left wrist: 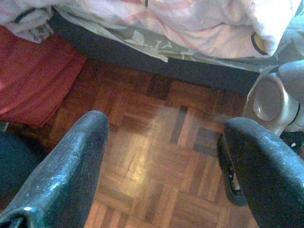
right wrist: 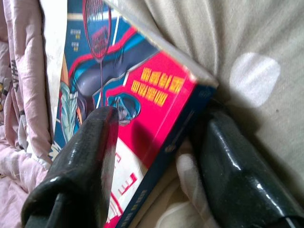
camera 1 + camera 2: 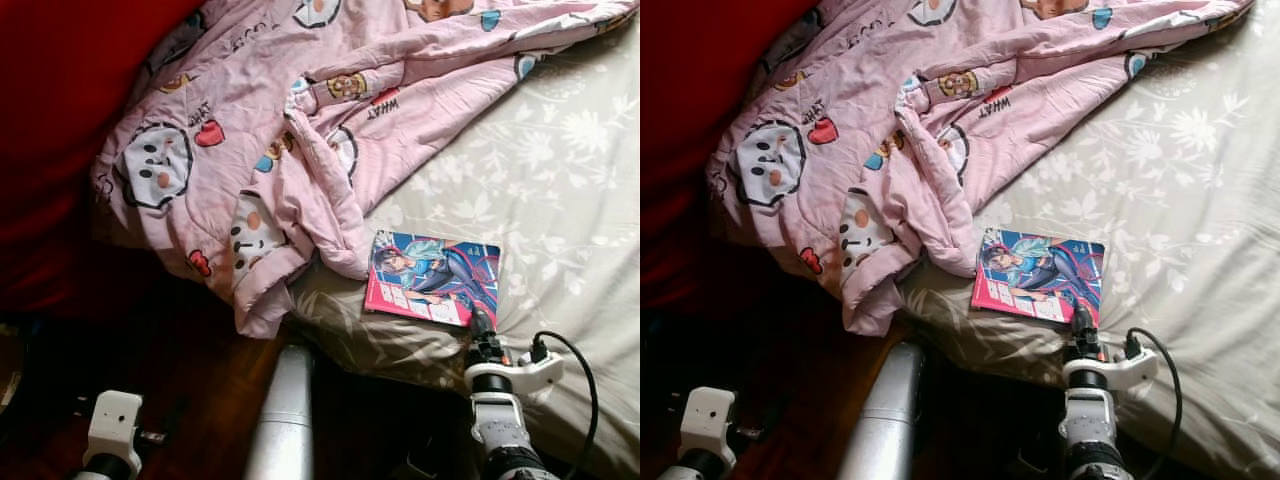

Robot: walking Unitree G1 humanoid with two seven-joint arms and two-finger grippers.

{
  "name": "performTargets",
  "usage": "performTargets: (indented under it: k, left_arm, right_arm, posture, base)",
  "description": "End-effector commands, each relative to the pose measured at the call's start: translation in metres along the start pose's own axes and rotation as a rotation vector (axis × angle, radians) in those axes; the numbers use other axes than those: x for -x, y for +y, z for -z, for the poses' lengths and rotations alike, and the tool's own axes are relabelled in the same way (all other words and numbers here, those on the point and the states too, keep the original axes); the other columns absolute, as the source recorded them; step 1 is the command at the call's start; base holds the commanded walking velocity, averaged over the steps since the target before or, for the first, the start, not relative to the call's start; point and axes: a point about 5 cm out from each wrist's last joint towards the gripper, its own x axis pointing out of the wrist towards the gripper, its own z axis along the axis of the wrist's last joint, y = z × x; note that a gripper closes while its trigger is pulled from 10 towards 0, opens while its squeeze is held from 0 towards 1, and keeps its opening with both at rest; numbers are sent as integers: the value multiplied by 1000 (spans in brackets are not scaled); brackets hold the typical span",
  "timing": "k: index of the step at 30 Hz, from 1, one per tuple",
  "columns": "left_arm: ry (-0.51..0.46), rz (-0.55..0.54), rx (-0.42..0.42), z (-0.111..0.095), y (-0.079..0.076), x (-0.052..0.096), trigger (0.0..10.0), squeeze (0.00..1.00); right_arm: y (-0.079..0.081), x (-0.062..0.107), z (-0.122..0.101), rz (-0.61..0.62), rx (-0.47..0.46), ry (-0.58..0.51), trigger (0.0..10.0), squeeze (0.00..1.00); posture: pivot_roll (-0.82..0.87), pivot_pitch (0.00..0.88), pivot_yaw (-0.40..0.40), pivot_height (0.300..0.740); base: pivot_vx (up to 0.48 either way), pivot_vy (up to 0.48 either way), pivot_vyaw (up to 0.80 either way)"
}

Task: Clean up the room

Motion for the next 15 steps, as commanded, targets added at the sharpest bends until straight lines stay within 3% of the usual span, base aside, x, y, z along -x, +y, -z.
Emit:
performTargets:
  k: [1, 2, 3, 15]
  left_arm:
    - [78, -12, 1, 17, 3, 13, 10000, 0]
    - [78, -12, 1, 17, 4, 13, 10000, 0]
    - [78, -13, 1, 17, 4, 13, 10000, 0]
    - [66, -8, 0, 14, 1, 10, 10000, 0]
  right_arm:
    - [-17, 21, 34, 95, -47, 139, 1451, 0]
    - [-18, 21, 34, 98, -41, 141, 1451, 0]
    - [-19, 22, 34, 107, -38, 140, 0, 0]
    - [-28, 28, 28, 138, -33, 121, 0, 0]
  posture:
    - [322, 536, 232, 608]
    - [322, 536, 232, 608]
    - [324, 537, 232, 608]
    - [321, 542, 232, 608]
  base:
    - [0, 0, 0]
    - [0, 0, 0]
    - [0, 0, 0]
    - [0, 0, 0]
